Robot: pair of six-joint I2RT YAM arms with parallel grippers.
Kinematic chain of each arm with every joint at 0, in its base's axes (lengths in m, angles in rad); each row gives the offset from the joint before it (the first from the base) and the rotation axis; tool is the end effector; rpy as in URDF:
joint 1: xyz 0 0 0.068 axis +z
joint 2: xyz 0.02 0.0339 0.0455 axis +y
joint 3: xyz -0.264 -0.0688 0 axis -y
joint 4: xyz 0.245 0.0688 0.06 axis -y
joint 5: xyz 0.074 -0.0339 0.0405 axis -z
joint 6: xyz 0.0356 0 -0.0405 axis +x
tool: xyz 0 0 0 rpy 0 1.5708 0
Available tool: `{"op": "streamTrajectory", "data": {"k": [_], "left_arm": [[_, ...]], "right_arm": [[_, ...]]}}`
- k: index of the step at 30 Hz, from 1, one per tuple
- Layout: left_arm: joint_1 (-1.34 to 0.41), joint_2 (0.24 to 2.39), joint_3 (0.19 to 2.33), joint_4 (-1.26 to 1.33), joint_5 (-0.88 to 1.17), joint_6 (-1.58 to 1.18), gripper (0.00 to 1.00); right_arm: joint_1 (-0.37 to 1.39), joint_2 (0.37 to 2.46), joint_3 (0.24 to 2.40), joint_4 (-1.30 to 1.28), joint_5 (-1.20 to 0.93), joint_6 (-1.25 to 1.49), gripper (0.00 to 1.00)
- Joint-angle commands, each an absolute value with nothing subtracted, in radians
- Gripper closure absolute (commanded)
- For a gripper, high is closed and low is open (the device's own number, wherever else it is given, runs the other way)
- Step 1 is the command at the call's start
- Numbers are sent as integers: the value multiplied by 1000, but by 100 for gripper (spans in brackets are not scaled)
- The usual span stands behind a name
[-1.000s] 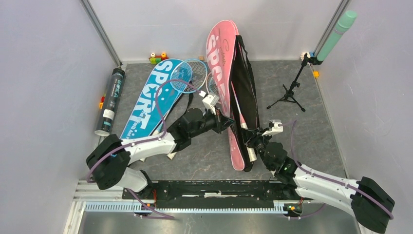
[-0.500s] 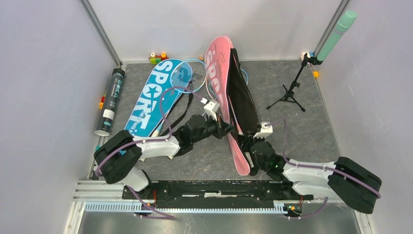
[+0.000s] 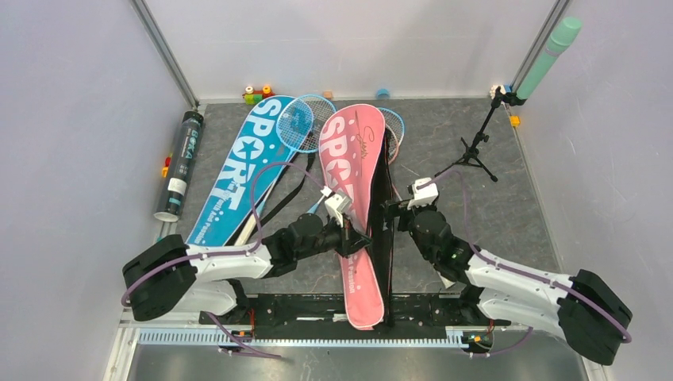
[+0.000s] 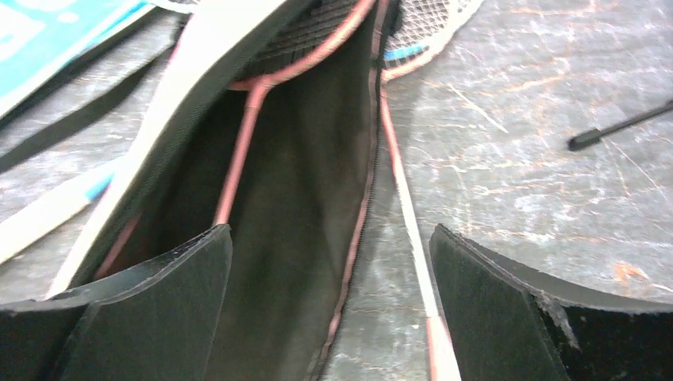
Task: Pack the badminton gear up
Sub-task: Place the racket in the racket bag, then adjust the racket bag at the center of the board.
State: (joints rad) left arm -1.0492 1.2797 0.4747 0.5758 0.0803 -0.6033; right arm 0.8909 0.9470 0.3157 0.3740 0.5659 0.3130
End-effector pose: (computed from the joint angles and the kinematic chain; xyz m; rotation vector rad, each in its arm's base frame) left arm 0.1290 -0.2302 0.2065 0.4999 1.9191 -1.2107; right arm 0.1403 0.1432 0.2051 -0.1232 1.7963 0.3459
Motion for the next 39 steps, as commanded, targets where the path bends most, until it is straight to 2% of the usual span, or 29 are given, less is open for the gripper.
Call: {"op": "streamTrajectory", "data": {"k": [1,8,15,16,17,18,19,21,22,23,27,28,29,30,32,33,36,39], "left_arm": [[-1056,1215,409,632,51,-618,98],[-1057,1122,331,634,31,-627,98],[-1057,1043,284,631,37,-634,98],[-1057,1031,277,632,35,-632,98],[-1056,1019,269,631,33,-631,98],[-1056,1011,263,630,27,-628,98],[-1056,1003,261,620,18,-623,98],[-1057,982,266,594,6,-599,98],[-1056,972,269,586,4,-584,98],[-1056,966,274,585,-16,-570,98],[-1055,957,343,551,-65,-481,97],[-1057,961,376,533,-80,-449,90],[-1057,963,408,506,-101,-420,78],[-1057,963,449,479,-126,-382,60],[-1057,956,524,413,-173,-300,18],[-1056,946,561,390,-198,-257,2],[-1056,895,646,300,-265,-154,0],[-1057,818,685,215,-324,-116,0]], "right_arm": [[787,1027,349,382,458,341,2],[656,1292,349,684,142,358,3],[605,1583,468,772,50,393,13],[602,1607,477,795,12,387,20],[599,1633,490,824,-43,381,32],[600,1649,501,851,-79,380,51],[600,1653,513,876,-112,374,64],[600,1638,566,854,-144,338,87],[600,1622,605,798,-158,298,95],[600,1605,655,742,-170,260,100],[600,1530,836,516,-205,67,100],[600,1511,908,445,-209,15,100],[600,1502,974,374,-214,-46,100],[600,1496,1058,291,-218,-107,100],[600,1498,1208,141,-216,-220,100],[600,1499,1280,81,-211,-279,100],[600,1481,1396,-32,-230,-436,100],[600,1454,1421,-39,-278,-585,100]]}}
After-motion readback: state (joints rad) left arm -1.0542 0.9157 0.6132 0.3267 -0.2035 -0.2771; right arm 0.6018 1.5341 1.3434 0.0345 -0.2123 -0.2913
